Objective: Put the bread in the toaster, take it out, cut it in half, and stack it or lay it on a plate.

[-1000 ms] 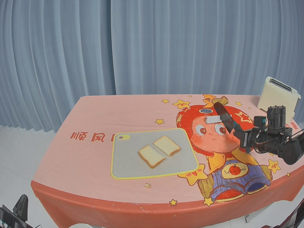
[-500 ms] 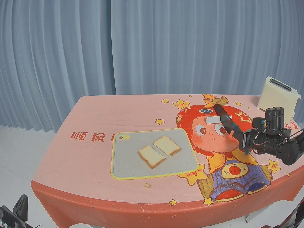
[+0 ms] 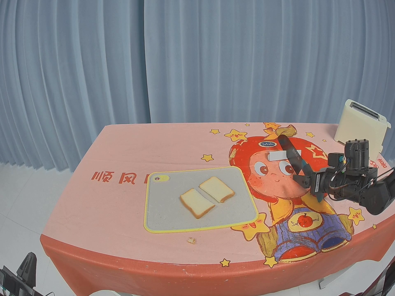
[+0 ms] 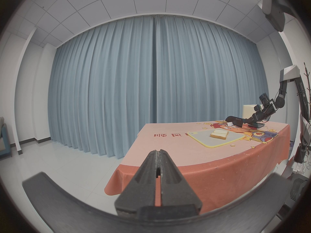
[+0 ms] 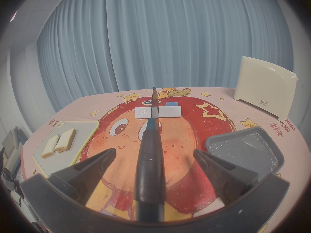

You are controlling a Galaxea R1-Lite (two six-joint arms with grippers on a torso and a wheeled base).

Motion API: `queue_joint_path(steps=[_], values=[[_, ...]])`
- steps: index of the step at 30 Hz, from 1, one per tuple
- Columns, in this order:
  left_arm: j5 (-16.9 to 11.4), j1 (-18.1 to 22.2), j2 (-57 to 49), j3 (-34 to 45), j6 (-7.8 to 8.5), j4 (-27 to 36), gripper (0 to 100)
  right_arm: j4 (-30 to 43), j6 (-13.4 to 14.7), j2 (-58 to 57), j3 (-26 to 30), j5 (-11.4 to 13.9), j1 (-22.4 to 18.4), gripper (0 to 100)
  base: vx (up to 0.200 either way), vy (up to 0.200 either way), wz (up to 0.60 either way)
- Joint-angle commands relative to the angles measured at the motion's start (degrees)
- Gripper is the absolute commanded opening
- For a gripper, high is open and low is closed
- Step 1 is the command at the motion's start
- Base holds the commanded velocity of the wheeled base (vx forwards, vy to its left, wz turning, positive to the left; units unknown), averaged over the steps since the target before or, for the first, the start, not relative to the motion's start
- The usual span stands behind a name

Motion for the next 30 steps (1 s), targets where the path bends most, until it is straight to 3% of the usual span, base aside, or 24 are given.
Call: queue_joint_path(steps=[1,30], values=[[0.0,0.0,0.0,0.9,0.02,0.0,0,-0.1,0.0,-0.1,-0.1,0.0,0.1,100,0.0,0.0,0.0],[0.0,0.0,0.0,0.9,0.02,0.0,0,-0.2,-0.4,-8.8,-0.8,-0.1,1.0,100,0.0,0.0,0.0]])
